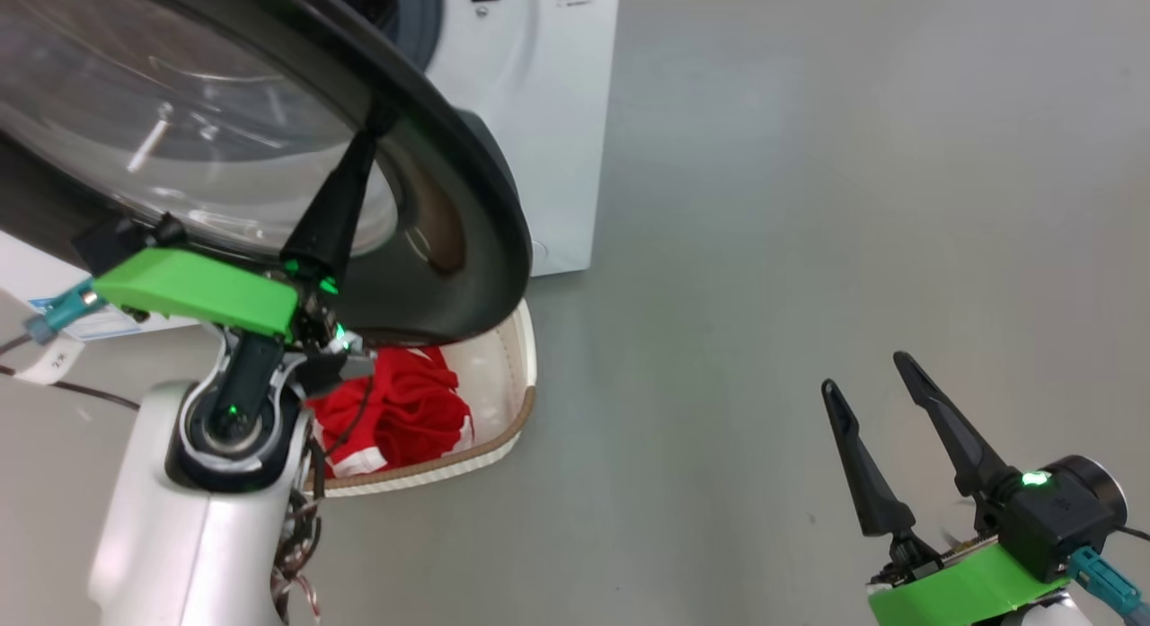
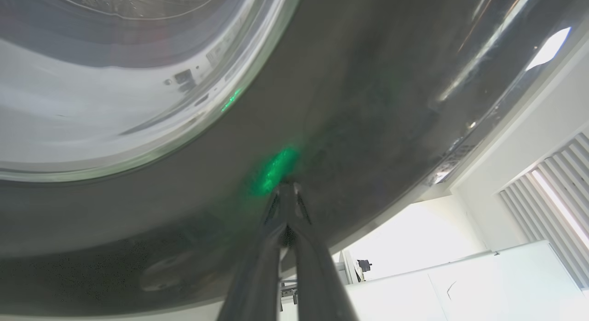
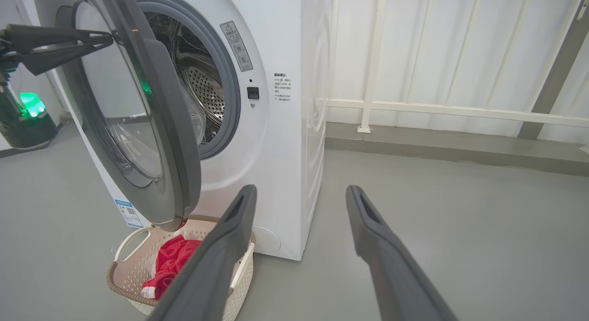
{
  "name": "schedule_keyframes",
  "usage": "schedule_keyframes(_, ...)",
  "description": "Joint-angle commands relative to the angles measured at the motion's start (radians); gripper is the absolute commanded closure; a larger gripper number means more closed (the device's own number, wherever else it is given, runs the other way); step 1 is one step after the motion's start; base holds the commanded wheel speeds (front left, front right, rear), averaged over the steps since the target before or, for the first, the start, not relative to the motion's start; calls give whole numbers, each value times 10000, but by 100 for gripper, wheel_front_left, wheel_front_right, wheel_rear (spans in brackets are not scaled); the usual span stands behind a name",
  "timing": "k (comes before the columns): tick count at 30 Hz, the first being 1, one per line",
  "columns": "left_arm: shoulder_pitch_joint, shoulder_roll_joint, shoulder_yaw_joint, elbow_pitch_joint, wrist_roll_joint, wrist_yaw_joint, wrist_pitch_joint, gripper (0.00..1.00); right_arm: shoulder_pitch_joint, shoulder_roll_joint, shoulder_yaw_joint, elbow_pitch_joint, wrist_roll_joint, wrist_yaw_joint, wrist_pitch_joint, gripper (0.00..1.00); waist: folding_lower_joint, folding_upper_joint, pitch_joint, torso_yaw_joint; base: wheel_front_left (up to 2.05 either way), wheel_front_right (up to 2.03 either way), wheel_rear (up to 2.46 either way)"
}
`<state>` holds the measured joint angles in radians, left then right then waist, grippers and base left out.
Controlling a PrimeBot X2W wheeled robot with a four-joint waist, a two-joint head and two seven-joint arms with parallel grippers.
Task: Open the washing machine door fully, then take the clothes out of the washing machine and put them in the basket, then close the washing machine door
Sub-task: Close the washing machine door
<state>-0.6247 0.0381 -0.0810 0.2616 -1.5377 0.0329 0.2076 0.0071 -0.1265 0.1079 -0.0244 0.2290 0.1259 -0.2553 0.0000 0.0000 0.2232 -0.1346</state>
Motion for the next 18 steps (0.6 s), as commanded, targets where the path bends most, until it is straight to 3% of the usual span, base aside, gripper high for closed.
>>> schedule_keyframes(1, -455, 122, 244, -78, 128, -207, -81, 100, -373, -162, 195, -223, 102, 48, -65, 0, 0, 0, 202, -228, 0, 0, 0)
schedule_keyframes(18, -2255, 160, 619, 2016, 287, -1048, -748, 100, -711, -256, 239, -257, 237, 48, -65, 0, 0, 0, 906, -782, 0, 0, 0)
